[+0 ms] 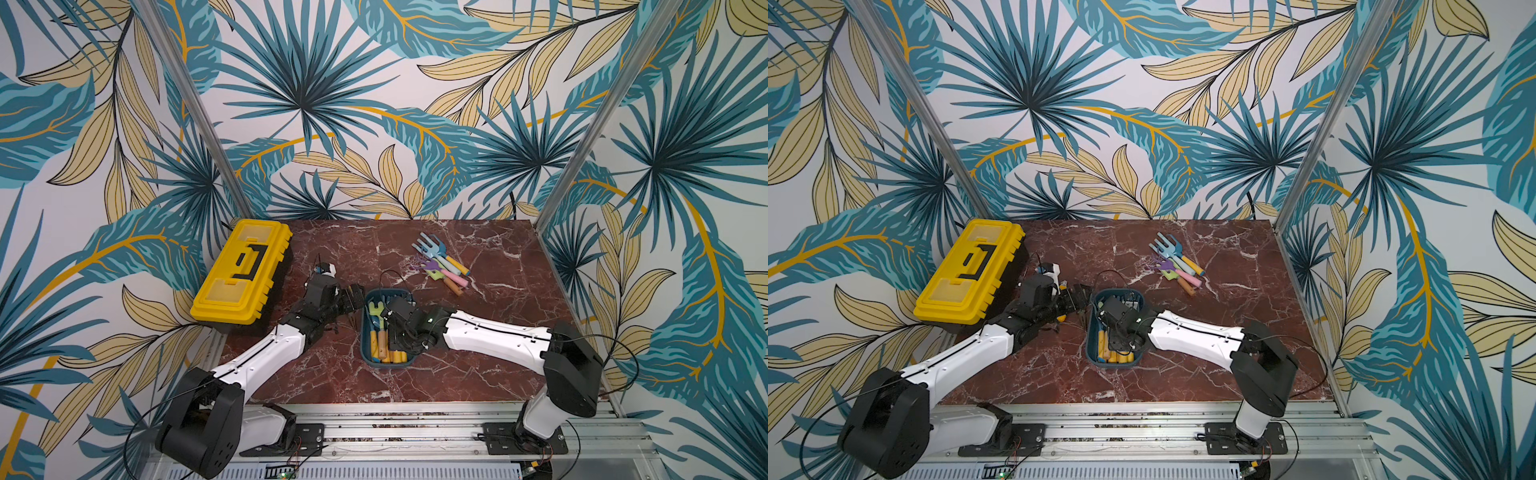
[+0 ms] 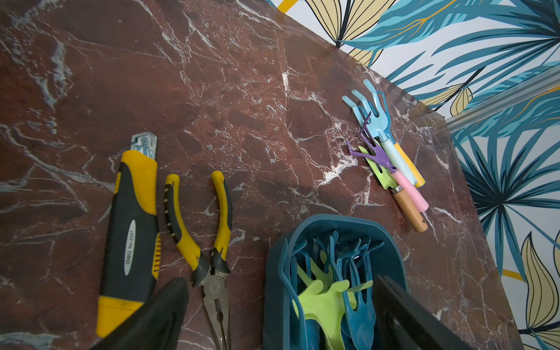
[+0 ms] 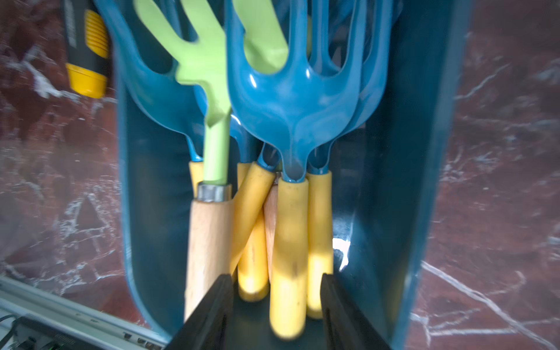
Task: Put the rake into the storage box
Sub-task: Place the rake in the storage box, then adjust the rake at the center of the board.
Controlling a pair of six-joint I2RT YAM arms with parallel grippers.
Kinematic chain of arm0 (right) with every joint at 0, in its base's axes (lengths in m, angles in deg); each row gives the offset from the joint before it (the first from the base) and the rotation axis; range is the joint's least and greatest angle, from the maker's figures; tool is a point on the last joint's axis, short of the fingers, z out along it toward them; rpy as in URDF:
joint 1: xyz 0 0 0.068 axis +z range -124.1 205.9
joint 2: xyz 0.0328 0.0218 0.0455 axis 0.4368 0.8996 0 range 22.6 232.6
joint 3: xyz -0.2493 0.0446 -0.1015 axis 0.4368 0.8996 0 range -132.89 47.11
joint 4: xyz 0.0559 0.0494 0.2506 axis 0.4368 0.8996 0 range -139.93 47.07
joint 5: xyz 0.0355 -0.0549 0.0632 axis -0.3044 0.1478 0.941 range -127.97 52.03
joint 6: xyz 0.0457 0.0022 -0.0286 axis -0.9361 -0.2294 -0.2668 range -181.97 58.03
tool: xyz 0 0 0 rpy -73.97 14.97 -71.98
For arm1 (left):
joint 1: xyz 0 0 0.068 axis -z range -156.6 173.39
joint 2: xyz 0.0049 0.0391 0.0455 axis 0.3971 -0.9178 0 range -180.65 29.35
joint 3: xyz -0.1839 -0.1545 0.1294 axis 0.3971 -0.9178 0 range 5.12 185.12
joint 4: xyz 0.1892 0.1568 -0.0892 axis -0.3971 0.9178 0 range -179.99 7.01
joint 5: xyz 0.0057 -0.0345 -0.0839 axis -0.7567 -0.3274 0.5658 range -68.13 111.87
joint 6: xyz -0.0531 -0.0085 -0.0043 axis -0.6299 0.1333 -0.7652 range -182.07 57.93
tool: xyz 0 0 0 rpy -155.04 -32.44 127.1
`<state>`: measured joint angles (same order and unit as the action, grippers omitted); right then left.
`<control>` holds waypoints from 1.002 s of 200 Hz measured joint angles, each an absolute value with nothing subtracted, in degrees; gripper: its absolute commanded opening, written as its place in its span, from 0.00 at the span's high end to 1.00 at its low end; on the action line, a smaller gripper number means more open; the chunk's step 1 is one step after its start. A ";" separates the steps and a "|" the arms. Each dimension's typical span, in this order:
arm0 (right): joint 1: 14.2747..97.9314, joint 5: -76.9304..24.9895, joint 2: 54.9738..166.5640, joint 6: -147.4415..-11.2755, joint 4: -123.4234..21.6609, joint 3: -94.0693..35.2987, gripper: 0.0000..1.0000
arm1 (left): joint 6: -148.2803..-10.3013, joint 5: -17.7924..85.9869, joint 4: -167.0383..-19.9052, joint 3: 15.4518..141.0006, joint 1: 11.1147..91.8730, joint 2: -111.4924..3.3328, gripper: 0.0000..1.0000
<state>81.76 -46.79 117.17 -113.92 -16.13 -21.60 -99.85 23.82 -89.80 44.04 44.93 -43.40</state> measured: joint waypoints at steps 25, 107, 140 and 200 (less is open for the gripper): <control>81.21 -48.62 110.37 -112.06 -15.93 -20.60 0.35 | -99.76 24.68 -89.80 44.06 45.11 -43.40 0.00; 59.79 -50.64 95.62 -97.98 -15.84 -15.83 0.01 | -98.47 29.70 -87.27 53.48 51.10 -49.41 0.00; 50.70 -46.46 98.98 -92.87 -16.26 -17.91 0.01 | -98.47 30.64 -85.32 60.32 55.21 -54.66 0.00; 38.63 -36.89 117.58 -88.83 -18.64 -30.87 0.01 | -97.88 28.06 -80.60 67.25 55.82 -59.12 0.00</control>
<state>38.63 -36.89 117.58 -88.83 -18.64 -30.87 -97.88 28.06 -80.60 67.25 55.82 -59.12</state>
